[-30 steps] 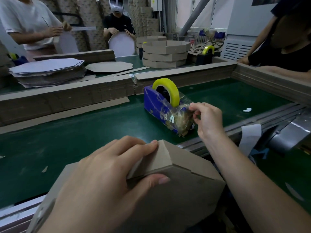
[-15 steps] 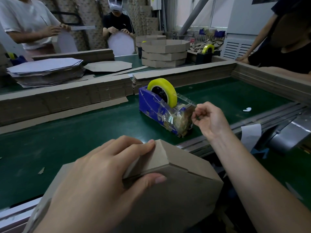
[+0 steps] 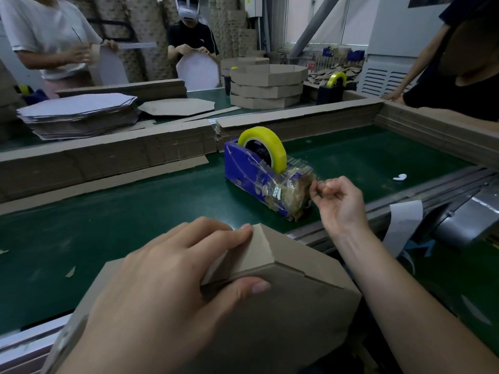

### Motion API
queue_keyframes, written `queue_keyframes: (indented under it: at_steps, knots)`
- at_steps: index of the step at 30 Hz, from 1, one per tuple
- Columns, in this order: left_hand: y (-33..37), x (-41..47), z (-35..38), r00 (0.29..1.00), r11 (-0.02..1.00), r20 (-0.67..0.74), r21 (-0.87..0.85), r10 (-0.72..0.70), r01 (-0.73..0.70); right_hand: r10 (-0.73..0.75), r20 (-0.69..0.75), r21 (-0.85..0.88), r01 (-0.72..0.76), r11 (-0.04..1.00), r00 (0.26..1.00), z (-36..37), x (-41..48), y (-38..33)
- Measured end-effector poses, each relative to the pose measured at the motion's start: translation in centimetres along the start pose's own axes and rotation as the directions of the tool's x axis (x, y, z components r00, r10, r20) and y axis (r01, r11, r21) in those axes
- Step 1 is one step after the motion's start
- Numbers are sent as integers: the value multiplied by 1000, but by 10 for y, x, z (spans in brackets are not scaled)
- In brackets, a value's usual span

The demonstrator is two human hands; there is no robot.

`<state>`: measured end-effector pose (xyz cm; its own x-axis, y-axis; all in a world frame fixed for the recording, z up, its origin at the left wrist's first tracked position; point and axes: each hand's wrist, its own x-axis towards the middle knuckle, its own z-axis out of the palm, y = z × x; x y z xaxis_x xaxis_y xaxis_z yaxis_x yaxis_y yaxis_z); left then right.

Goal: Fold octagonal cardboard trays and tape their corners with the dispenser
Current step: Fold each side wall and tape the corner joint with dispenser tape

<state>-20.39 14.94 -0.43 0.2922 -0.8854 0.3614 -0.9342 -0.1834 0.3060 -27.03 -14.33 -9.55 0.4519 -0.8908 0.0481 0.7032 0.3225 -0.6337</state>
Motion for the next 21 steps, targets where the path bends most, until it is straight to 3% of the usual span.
queue_keyframes:
  at_steps: [3, 5, 7, 9, 12, 15, 18, 20, 21]
  knots:
    - [-1, 0, -1, 1000, 1000, -3, 0, -4, 4, -35, 43, -128, 41, 991, 998, -6, 0, 2]
    - [-1, 0, -1, 1000, 1000, -1, 10, -6, 6, -112, 47, -411, 121, 903, 993, -15, 0, 2]
    - [0, 1, -2, 1000, 1000, 3, 27, -9, 9, -217, 121, -769, 230, 596, 969, -23, -1, -4]
    - [0, 0, -3, 1000, 999, 8, 47, -7, 7, -270, 244, -915, 314, 254, 931, -24, -1, -17]
    - [-1, -2, -4, 1000, 999, -3, 46, 5, -5, -260, 302, -951, 308, -21, 917, -23, -4, -38]
    - [-3, -5, -4, 999, 999, -30, -28, 26, -27, -195, 279, -951, 241, -195, 940, -18, -16, -56]
    - [-4, -5, -3, 998, 994, -64, -109, 18, -25, -139, 463, -879, 432, -203, 875, 13, -42, -75]
    - [-4, -6, -3, 998, 992, -63, -124, 17, -25, -61, 574, -819, 572, -54, 816, 45, -66, -83]
    - [-4, -6, -3, 998, 991, -58, -135, 18, -25, 7, 623, -779, 621, 86, 782, 61, -78, -86]
